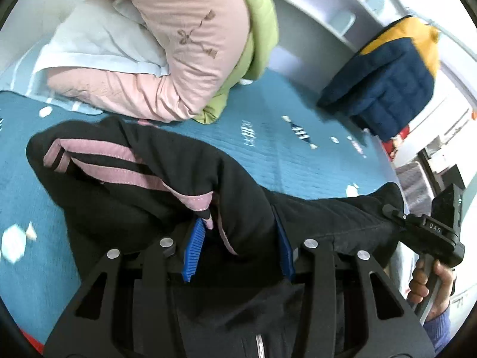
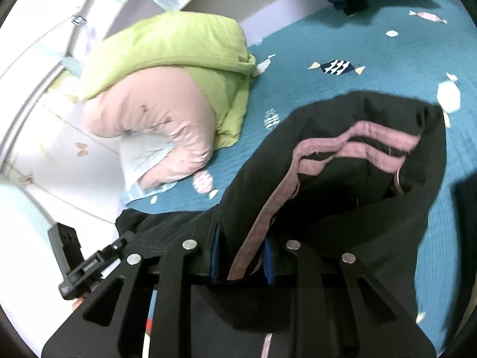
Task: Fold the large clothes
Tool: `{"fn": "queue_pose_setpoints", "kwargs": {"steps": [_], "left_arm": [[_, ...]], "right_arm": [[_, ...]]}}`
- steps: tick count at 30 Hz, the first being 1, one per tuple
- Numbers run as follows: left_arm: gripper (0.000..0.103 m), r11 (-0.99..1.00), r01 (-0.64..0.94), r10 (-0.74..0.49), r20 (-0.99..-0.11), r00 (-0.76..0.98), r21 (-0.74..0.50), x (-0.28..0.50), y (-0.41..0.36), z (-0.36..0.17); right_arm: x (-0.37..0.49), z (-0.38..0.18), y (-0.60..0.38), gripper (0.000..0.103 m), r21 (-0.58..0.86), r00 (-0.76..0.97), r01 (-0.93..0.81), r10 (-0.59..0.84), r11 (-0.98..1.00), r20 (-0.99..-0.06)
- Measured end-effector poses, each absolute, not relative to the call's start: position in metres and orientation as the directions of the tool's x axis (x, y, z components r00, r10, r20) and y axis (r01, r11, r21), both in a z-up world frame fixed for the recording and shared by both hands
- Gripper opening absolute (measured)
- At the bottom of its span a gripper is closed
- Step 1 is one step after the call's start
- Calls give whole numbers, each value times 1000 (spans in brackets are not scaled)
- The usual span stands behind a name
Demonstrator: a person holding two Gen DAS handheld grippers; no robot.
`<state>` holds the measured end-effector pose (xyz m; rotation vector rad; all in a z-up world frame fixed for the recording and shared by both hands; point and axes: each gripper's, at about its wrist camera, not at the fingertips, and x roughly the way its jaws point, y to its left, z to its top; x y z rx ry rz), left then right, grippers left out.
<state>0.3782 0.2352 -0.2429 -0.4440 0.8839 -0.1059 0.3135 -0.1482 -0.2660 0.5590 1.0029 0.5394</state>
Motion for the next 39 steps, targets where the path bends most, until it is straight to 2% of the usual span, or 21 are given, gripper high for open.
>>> {"fn": "queue_pose_setpoints", "kwargs": {"steps": [4,8,12,19,24,29,31,32,33,34,37,39], "left_arm": [[43,886,-71,-300,-682,667,-458,306,226,-244],[42,864,-91,-313,-670,674,-495,242,216,-263],[41,831,-126,-352,-687,636,-542,183,207,-302],[41,827,-184,-351,-744,568,-531,125,195,-358],[41,831,-158,-360,-731,579,-534,111,186,-351],[43,877,-79,-338,-725,600,-474,91,170,-320],[44,904,-70,-287,-721,630,-421,85,166,-301],[48,910,-64,-274,-711,648,-410,82,168,-294],[59,914,-64,-262,-704,660,-400,81,171,-287],[63,922,-68,-242,-704,668,-381,84,173,-281],[64,954,-80,-157,-711,686,-288,103,177,-267],[75,966,-76,-137,-744,654,-245,127,172,-266]], "right_arm": [[244,-262,-164,21,632,481,-189,632,751,-607],[173,-286,-181,21,650,499,-149,624,745,-601],[119,-318,-196,21,693,491,-66,628,718,-603],[60,-377,-202,18,714,450,59,620,697,-642],[50,-387,-205,18,738,446,102,632,667,-633],[44,-380,-195,17,708,424,66,622,703,-658],[43,-388,-193,17,700,400,80,621,709,-674],[41,-394,-193,17,693,383,91,617,715,-687],[42,-398,-192,17,687,371,98,614,720,-696],[41,-401,-191,17,675,358,103,606,731,-711],[38,-400,-186,17,634,329,78,580,769,-745],[36,-399,-183,17,621,302,63,578,782,-758]]}}
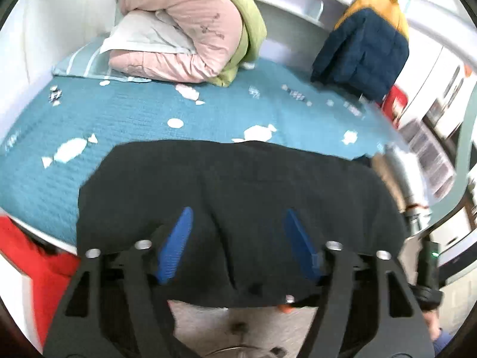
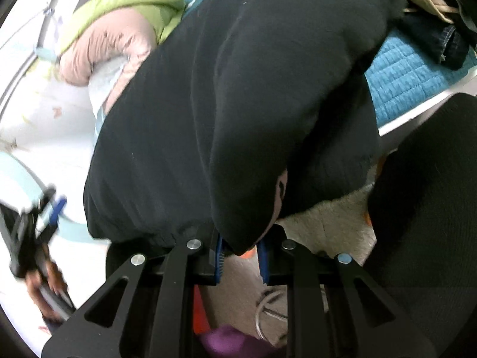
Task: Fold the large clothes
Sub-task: 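Lift the hem and fold it over onto the jacket with both tools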
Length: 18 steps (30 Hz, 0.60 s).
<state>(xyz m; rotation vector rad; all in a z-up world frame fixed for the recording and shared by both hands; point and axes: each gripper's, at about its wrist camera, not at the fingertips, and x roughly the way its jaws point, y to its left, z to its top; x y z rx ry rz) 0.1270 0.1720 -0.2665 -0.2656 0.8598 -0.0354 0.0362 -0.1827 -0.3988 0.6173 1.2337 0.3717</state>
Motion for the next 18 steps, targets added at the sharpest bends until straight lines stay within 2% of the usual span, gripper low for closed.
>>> {"fn": "queue_pose_setpoints", "kwargs": {"steps": [3,5,7,13,15,18], "left_arm": [[75,962,-71,-166,-769,617,-264,152,177,-292],[74,959,-139,-144,-844,517,-248,175,184,-336],[74,956,-166,-138,-873,467,-240,182,187,-368],[74,954,-145,-162,-859,486,-262,168,190,-382],[74,955,-135,-168,-855,492,-265,162,193,-387],[74,957,-122,-166,-841,515,-264,156,192,-389]], "right_arm": [[37,-407,-183,17,609,265,77,572,790,-776],[48,-418,-177,19,620,242,108,585,777,-774],[52,-416,-178,27,633,237,116,597,766,-766],[54,-362,-172,27,533,211,-13,524,846,-825],[50,-334,-170,27,481,246,-79,484,873,-839],[60,-295,-163,27,418,369,-163,448,894,-814]]}}
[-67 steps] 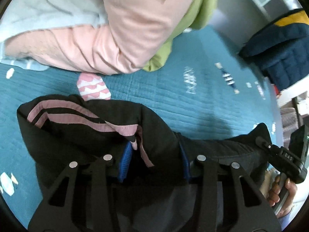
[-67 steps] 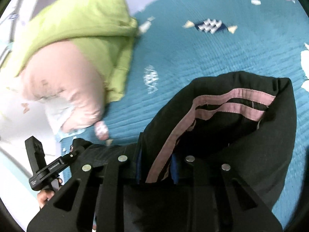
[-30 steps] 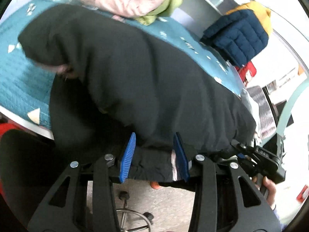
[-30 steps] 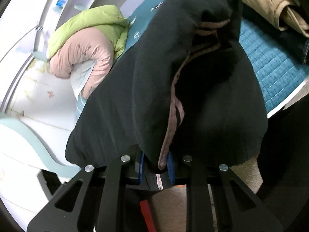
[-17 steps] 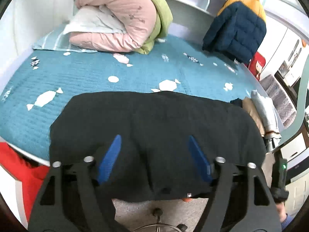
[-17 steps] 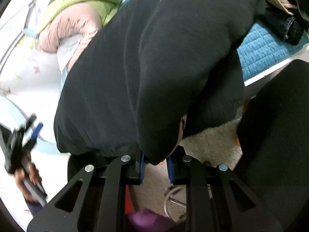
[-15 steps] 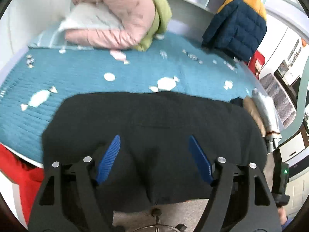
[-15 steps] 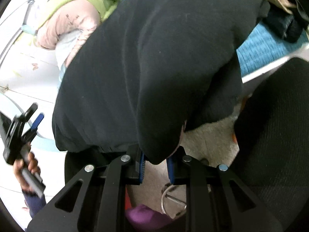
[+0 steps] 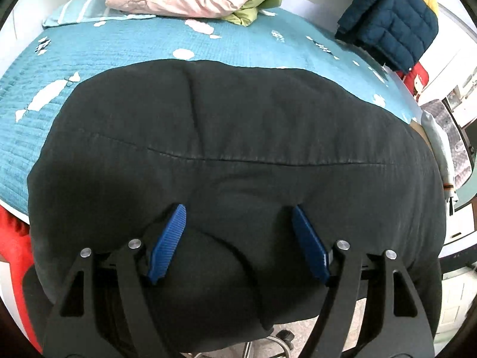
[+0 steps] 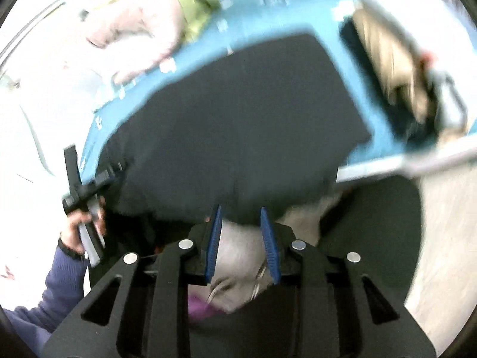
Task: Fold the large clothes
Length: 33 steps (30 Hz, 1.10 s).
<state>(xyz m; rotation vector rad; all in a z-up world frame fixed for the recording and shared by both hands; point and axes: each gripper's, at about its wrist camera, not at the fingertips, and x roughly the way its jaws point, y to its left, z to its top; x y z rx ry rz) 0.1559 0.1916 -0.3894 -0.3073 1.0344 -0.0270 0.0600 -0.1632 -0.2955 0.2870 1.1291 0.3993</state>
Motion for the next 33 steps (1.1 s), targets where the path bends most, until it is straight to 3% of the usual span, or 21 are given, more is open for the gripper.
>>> {"fn": "queue_pose_setpoints", "kwargs": {"steps": [4,7,11,14,18,22,27,30,33], "left_arm": [[74,963,-108,-159,-843,513,-247,157,190,-390],[75,962,-95,-174,-846,503,-255,158,194,-390],[75,968,-71,-178,-856,486,-241,159,193,-398],[75,966,-66,-184,-850,494,-248,160,194,-406],[75,962,-69,-196,-847,494,-263,164,197,-405],[76,946,-47,-249,-813,527,-321,155,203,-384],[76,895,-16,-349,-721,598,-446,141,222,-345],[84,885,-44,-325,-682,655,-464,135,243,-323],[84,898,-141,-230,-716,659,-418,134,270,-323]], "right_arm": [[111,-288,-148,24,322,495,-173,365,931,-789],[154,-338,-147,22,206,441,-80,220,975,-870],[181,-422,-163,12,307,237,59,286,950,-929],[193,-439,-172,9,376,214,114,346,920,-913],[202,-432,-162,10,351,198,83,329,933,-923],[194,-390,-155,21,363,252,46,341,931,-906],[190,-324,-88,30,379,346,-177,418,908,-840],[196,-308,-27,30,402,342,-305,494,863,-800],[209,-314,35,30,409,293,-391,533,825,-794]]}}
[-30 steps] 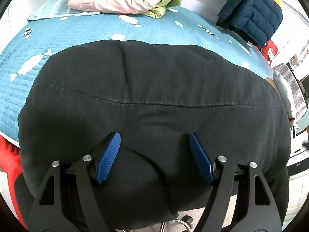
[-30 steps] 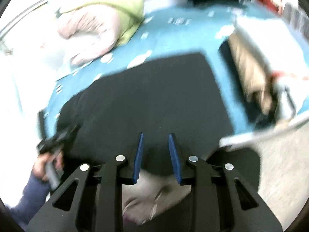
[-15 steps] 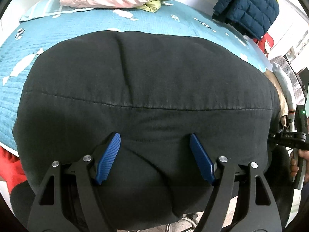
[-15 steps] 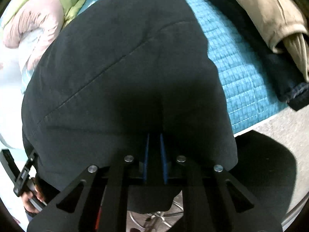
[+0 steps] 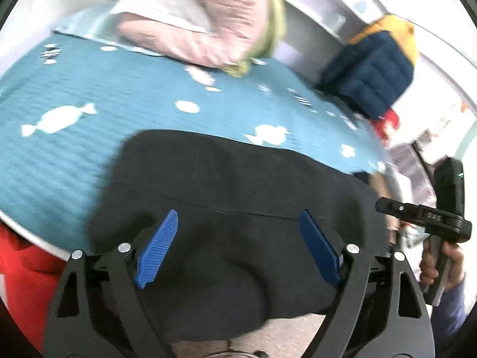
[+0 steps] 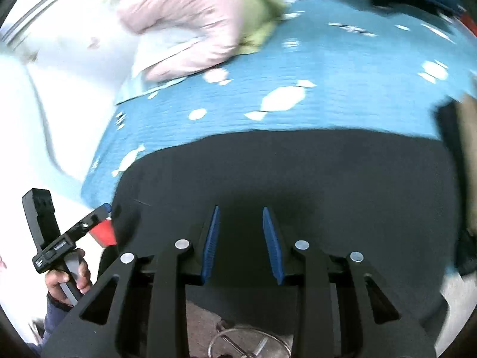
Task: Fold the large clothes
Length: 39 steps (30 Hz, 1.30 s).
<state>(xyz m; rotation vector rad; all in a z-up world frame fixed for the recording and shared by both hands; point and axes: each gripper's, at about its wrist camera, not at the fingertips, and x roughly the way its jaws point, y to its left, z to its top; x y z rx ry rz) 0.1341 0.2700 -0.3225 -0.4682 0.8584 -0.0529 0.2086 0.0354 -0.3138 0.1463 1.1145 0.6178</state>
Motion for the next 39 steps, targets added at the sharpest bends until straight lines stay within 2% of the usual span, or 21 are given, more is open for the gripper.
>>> {"fn": "queue_pose_setpoints", "kwargs": {"steps": [2,5,8,14,18,20,21,24,26,30,35,36,37,39], "left_arm": [[84,890,-218,-180,-747,640,-401,132,288,-331],[84,867,-284,-169,-779,604,-409,129,307,-353],[85,851,-336,-170,-815,553,-405,131,318,-380],[89,820,-368,-200,-821,536,-439,138,327,-408],[89,828,-367,-212,-842,496,-424,144,326,-420],[90,820,-368,-232,-842,487,-439,145,328,-426],[90,809,-371,-247,-836,489,-456,146,330,-428],[91,800,-374,-258,-831,492,-470,146,331,-430],[91,795,-376,-260,-827,498,-476,146,330,-431],[92,796,-394,-239,-838,491,-459,149,327,-431],[92,784,-407,-243,-835,494,-468,145,327,-429],[92,782,-408,-241,-833,498,-471,142,326,-428],[92,782,-404,-239,-828,507,-474,137,324,-424],[92,776,-403,-234,-815,529,-485,127,322,-419]], "right_arm": [[224,-337,69,28,386,244,-399,503,832,-829],[245,-393,90,26,299,194,-382,392,875,-899],[256,-419,82,25,354,173,-325,423,877,-889],[256,-414,77,25,380,164,-335,451,862,-878],[245,-388,29,27,507,176,-312,573,804,-800],[232,-363,-6,28,512,237,-305,585,803,-776],[230,-355,-19,31,496,268,-302,572,814,-775],[224,-338,-77,53,438,367,-234,496,868,-787],[220,-335,-116,55,385,412,-178,424,905,-806],[216,-339,-153,56,399,414,-88,398,913,-819],[205,-329,-85,55,472,349,-261,538,842,-768],[204,-331,-69,53,470,332,-289,548,834,-768],[203,-334,-47,45,472,305,-319,560,822,-770],[204,-344,-18,39,486,265,-340,578,805,-772]]}}
